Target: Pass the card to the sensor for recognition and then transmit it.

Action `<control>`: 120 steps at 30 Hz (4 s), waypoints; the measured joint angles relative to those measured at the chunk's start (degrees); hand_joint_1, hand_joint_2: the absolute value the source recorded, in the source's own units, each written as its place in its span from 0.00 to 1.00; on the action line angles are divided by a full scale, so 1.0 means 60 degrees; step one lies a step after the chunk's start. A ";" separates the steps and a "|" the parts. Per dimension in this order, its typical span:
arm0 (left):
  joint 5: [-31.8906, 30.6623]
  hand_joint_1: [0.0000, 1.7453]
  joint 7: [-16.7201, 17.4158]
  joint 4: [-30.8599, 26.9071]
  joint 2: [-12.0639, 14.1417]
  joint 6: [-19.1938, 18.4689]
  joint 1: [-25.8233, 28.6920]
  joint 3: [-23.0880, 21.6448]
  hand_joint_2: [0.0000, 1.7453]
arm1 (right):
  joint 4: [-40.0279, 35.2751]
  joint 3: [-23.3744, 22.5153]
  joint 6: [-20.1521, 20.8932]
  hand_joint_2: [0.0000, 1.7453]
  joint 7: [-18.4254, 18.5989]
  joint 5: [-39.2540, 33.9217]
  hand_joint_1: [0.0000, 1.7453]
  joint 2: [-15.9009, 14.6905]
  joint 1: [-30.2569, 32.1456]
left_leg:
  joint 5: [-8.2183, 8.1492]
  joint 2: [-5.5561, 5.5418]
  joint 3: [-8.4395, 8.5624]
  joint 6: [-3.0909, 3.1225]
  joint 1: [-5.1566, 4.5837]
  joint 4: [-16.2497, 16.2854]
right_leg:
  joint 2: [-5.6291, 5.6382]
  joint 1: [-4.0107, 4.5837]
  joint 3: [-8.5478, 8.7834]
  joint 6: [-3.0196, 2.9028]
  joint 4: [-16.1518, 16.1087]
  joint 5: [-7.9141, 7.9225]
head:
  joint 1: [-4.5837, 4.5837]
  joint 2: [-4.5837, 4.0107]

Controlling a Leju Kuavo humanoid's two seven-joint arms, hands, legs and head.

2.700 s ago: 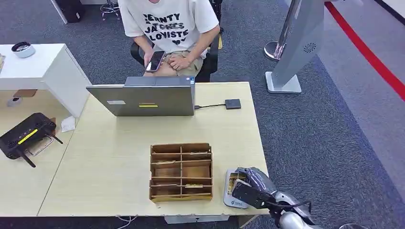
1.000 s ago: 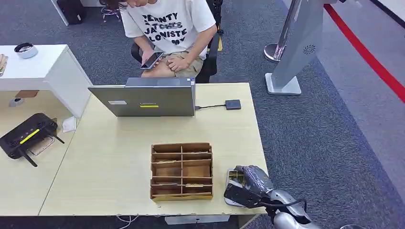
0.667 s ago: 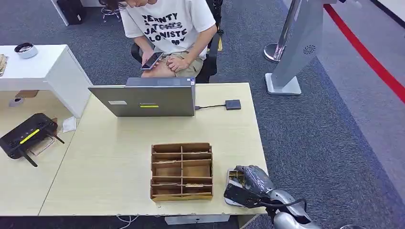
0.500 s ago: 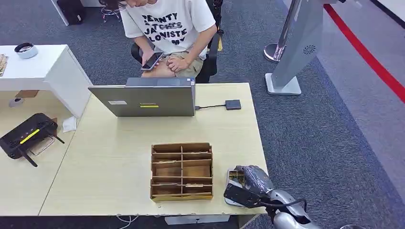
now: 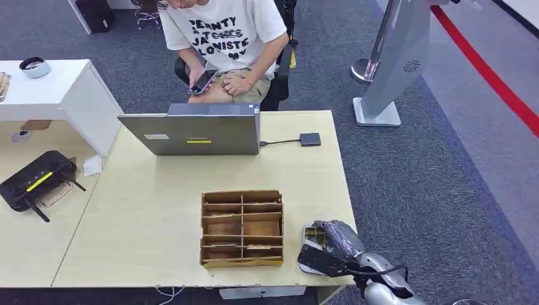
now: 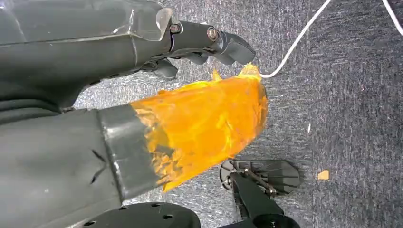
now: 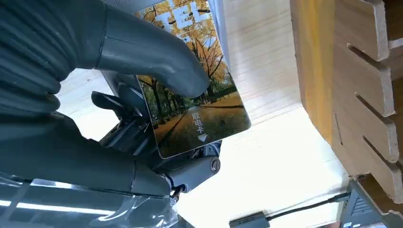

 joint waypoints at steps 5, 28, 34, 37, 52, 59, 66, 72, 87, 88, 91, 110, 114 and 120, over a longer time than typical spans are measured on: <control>-0.0007 0.00 0.0011 0.0000 0.0000 0.0000 0.0000 0.0000 0.00 | 0.0000 -0.0004 -0.0007 1.00 0.0018 0.0022 1.00 0.0004 0.0006 | -0.0002 0.0000 0.0000 0.0002 0.0000 0.0000 | 0.0000 0.0000 0.0001 0.0000 -0.0002 0.0000 | 0.0000 0.0000; -0.0011 0.00 0.0011 0.0000 0.0000 0.0004 -0.0001 0.0000 0.00 | -0.0004 -0.0029 -0.0011 1.00 0.0022 0.0080 1.00 0.0018 0.0032 | -0.0002 0.0000 -0.0001 0.0004 0.0000 0.0000 | 0.0000 0.0000 0.0003 0.0005 -0.0008 0.0003 | 0.0000 0.0000; -0.0011 0.00 0.0011 0.0000 0.0000 0.0004 -0.0001 0.0000 0.00 | 0.0000 -0.0033 -0.0011 1.00 0.0022 0.0087 1.00 0.0022 0.0036 | -0.0003 0.0000 -0.0001 0.0004 0.0000 0.0000 | 0.0000 0.0000 0.0003 0.0006 -0.0009 0.0004 | 0.0000 0.0000; -0.0015 0.00 0.0018 0.0000 0.0000 0.0000 -0.0001 0.0000 0.00 | 0.0000 -0.0040 -0.0007 1.00 0.0022 0.0106 1.00 0.0029 0.0036 | -0.0003 0.0000 -0.0001 0.0004 0.0000 0.0000 | 0.0000 0.0000 0.0004 0.0006 -0.0009 0.0004 | 0.0000 0.0000; -0.0022 0.00 0.0022 0.0000 0.0004 0.0004 -0.0002 0.0000 0.00 | 0.0018 -0.0091 0.0004 1.00 0.0022 0.0171 1.00 0.0073 0.0039 | -0.0003 0.0000 -0.0001 0.0004 0.0000 0.0000 | 0.0000 0.0000 0.0005 0.0009 -0.0009 0.0006 | 0.0000 0.0000; -0.0033 0.00 0.0047 0.0000 0.0007 -0.0029 -0.0003 0.0000 0.00 | 0.0029 -0.0095 0.0004 1.00 0.0022 0.0175 1.00 0.0077 0.0031 | -0.0002 0.0000 -0.0001 0.0004 0.0000 0.0000 | 0.0000 0.0000 0.0006 0.0011 -0.0010 0.0007 | 0.0000 0.0000; -0.0033 0.00 0.0051 0.0000 0.0011 -0.0029 -0.0004 0.0000 0.00 | 0.0029 -0.0095 0.0018 1.00 0.0022 0.0179 1.00 0.0076 0.0025 | -0.0002 0.0000 -0.0001 0.0004 0.0000 0.0000 | 0.0000 0.0000 0.0006 0.0012 -0.0010 0.0008 | 0.0000 0.0000; -0.0018 0.00 0.0066 0.0000 0.0015 -0.0029 -0.0010 0.0000 0.00 | 0.0044 -0.0095 0.0029 1.00 0.0022 0.0182 1.00 0.0080 0.0003 | -0.0002 0.0000 -0.0001 0.0004 0.0000 0.0000 | 0.0000 0.0000 0.0006 0.0012 -0.0010 0.0008 | 0.0000 0.0000; -0.0004 0.00 0.0080 0.0000 0.0018 -0.0051 -0.0009 0.0000 0.00 | 0.0062 -0.0095 0.0029 1.00 0.0022 0.0186 1.00 0.0080 0.0000 | -0.0002 0.0000 -0.0001 0.0004 0.0000 0.0000 | 0.0000 -0.0001 0.0007 0.0012 -0.0010 0.0008 | 0.0000 0.0000; 0.0000 0.00 0.0080 0.0000 0.0018 -0.0051 -0.0009 0.0000 0.00 | 0.0062 -0.0095 0.0029 1.00 0.0022 0.0186 1.00 0.0080 0.0000 | -0.0002 0.0000 -0.0001 0.0004 0.0000 0.0000 | 0.0001 0.0000 0.0007 0.0012 -0.0010 0.0008 | 0.0000 0.0000; 0.0004 0.00 0.0076 0.0000 0.0022 -0.0051 -0.0009 0.0000 0.00 | 0.0062 -0.0095 0.0029 1.00 0.0022 0.0186 1.00 0.0080 0.0001 | -0.0002 0.0000 -0.0001 0.0004 0.0000 0.0000 | 0.0000 0.0000 0.0007 0.0012 -0.0010 0.0008 | 0.0000 0.0000; 0.0007 0.00 0.0076 0.0000 0.0055 -0.0051 0.0003 0.0000 0.00 | 0.0062 -0.0095 0.0033 1.00 0.0022 0.0186 1.00 0.0080 0.0034 | -0.0002 0.0000 0.0001 0.0004 0.0000 0.0000 | 0.0001 0.0000 0.0008 0.0013 -0.0012 0.0008 | 0.0000 0.0000; 0.0011 0.00 0.0076 0.0000 0.0055 -0.0051 0.0004 0.0000 0.00 | 0.0051 -0.0095 0.0025 1.00 0.0022 0.0186 1.00 0.0080 0.0034 | -0.0003 0.0000 0.0001 0.0004 0.0000 0.0000 | 0.0001 0.0000 0.0008 0.0013 -0.0012 0.0008 | 0.0000 0.0000; 0.0022 0.00 0.0055 0.0000 0.0055 -0.0051 0.0007 0.0000 0.00 | 0.0015 -0.0157 -0.0110 1.00 -0.0033 0.0186 1.00 0.0080 0.0092 | -0.0002 -0.0002 -0.0002 0.0004 0.0000 0.0000 | -0.0001 0.0000 0.0006 0.0013 -0.0012 0.0008 | 0.0000 0.0000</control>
